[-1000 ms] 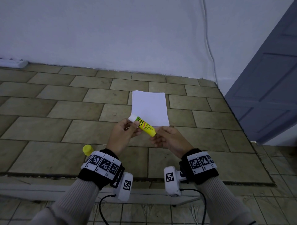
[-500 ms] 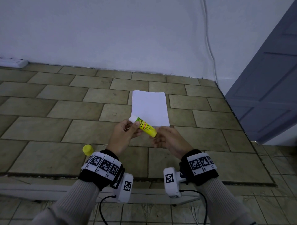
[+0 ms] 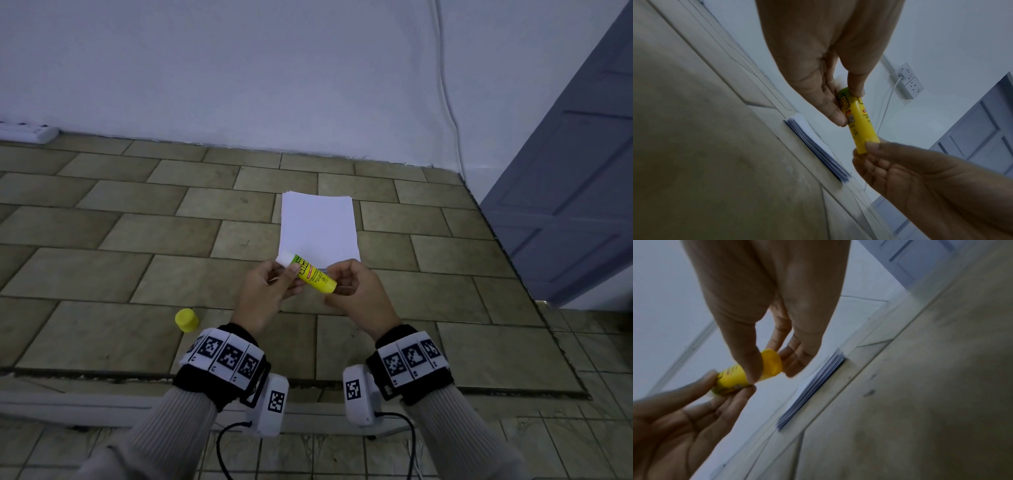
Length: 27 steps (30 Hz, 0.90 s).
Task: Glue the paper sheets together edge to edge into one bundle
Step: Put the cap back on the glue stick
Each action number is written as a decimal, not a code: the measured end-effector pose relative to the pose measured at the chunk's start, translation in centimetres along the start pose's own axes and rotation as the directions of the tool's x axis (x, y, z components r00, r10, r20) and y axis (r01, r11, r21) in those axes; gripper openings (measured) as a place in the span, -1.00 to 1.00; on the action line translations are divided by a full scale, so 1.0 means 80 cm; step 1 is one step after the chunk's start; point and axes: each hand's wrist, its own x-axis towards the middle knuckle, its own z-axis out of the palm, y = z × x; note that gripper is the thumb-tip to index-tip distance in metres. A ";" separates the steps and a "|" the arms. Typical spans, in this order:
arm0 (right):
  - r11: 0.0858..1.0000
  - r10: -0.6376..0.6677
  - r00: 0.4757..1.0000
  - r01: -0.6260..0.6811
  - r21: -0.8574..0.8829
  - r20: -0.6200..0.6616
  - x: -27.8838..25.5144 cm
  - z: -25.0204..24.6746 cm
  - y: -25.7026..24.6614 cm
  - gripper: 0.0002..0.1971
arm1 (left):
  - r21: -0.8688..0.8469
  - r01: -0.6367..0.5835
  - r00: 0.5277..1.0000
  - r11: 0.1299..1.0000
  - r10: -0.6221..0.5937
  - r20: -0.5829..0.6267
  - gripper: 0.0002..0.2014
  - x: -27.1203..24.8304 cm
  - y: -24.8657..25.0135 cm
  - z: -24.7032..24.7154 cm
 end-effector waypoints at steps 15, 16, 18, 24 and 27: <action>0.974 0.020 1.000 -0.023 0.224 0.017 0.003 -0.002 0.004 -0.84 | -0.036 0.003 1.000 0.999 -0.003 -0.013 -0.92 0.005 0.005 -0.005; 0.983 -0.024 1.000 0.024 0.180 -0.002 0.002 -0.001 0.004 -0.83 | -0.041 0.004 1.000 0.999 -0.004 -0.012 -0.92 0.004 0.005 -0.004; 0.988 -0.077 0.997 0.080 0.133 -0.024 0.002 -0.001 0.004 -0.81 | -0.057 0.003 1.000 0.998 -0.003 -0.008 -0.92 0.003 0.006 -0.002; 0.995 -0.102 0.994 0.103 -0.017 0.048 0.000 0.003 0.003 -0.74 | -0.004 -0.017 0.999 1.000 0.017 0.043 -0.92 0.001 0.014 -0.002; 0.977 -0.161 0.984 0.169 -0.129 0.073 0.001 0.009 -0.002 -0.71 | 0.102 -0.055 0.992 0.993 0.044 0.115 -0.93 -0.005 0.017 0.000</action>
